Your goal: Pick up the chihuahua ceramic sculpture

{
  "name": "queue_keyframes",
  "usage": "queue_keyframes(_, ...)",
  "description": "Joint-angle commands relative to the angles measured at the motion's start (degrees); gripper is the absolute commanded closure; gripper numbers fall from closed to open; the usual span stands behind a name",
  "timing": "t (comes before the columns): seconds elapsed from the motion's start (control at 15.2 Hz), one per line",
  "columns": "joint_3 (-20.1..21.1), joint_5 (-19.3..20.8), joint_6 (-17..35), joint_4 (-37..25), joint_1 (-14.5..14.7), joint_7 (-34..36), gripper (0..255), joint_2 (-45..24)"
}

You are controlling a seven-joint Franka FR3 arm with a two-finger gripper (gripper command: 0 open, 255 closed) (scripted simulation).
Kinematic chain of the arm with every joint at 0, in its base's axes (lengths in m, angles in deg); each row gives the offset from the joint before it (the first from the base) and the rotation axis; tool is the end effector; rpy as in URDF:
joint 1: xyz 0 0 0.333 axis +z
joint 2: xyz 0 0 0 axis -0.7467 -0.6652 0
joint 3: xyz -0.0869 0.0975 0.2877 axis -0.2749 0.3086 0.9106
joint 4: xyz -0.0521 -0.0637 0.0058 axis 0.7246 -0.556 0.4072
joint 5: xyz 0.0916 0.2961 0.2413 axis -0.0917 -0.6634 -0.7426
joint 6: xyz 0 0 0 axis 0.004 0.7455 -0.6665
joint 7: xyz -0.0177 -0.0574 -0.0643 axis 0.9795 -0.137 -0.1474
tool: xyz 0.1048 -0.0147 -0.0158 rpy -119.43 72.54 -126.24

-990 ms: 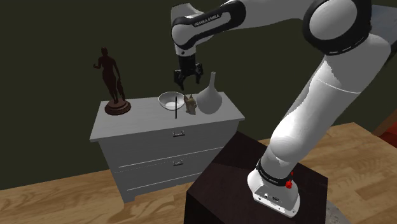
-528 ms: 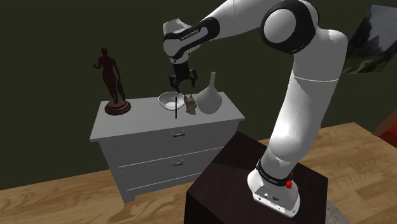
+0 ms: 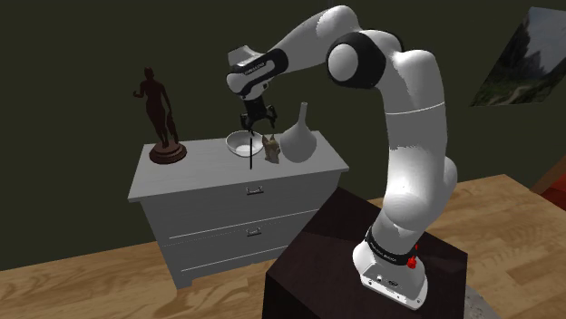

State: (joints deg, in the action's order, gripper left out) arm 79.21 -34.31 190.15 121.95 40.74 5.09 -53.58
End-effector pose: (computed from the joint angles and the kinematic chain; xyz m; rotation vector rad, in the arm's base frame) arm 0.6520 -0.1132 0.3256 2.7377 -0.8774 -0.2696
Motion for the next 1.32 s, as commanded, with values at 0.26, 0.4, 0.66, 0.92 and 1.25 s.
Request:
queue_keyframes(0.26, -1.79, 0.42, -0.94, -8.69, -0.92, 2.11, 0, -9.05)
queue_keyframes(0.4, -1.79, 0.46, 0.15, -8.28, -0.95, 2.35, 0, -9.76)
queue_keyframes(0.66, -1.80, 0.55, 2.02, -7.76, -0.99, 2.77, 0, -11.15)
queue_keyframes(0.92, -1.80, 0.55, 2.11, -7.58, -1.00, 2.78, 255, -11.06)
queue_keyframes(1.25, -1.80, 0.56, 2.16, -7.47, -0.99, 2.80, 255, -11.00)
